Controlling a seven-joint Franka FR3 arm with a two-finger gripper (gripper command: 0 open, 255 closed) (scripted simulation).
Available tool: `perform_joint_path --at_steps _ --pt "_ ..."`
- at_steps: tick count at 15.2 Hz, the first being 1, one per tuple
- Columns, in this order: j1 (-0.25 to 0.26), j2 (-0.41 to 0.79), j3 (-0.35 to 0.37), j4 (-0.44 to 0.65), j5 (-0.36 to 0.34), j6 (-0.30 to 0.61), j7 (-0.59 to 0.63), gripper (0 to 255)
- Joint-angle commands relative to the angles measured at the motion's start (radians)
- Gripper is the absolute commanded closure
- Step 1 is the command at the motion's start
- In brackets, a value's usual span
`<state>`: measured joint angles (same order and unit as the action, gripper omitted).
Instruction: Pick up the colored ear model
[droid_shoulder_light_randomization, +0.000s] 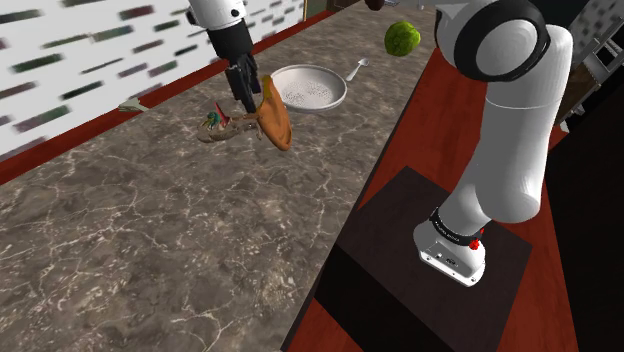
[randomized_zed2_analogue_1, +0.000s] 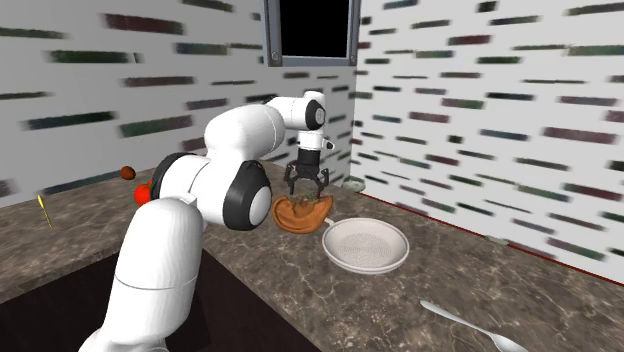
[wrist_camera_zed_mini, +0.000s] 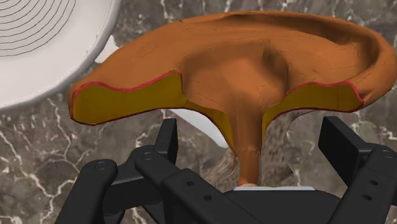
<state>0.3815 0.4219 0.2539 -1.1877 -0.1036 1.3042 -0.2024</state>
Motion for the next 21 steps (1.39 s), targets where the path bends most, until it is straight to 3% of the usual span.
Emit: perform_joint_path --at_steps 1,9,10,21 --pt "0.018 0.04 0.006 0.044 -0.01 -0.012 -0.002 0" --pt "0.007 0.019 0.005 -0.078 -0.005 0.089 -0.001 0" --pt "0.007 0.019 0.005 -0.078 -0.006 0.089 -0.001 255" --pt "0.01 0.023 0.006 -0.044 -0.006 0.06 -0.001 255"
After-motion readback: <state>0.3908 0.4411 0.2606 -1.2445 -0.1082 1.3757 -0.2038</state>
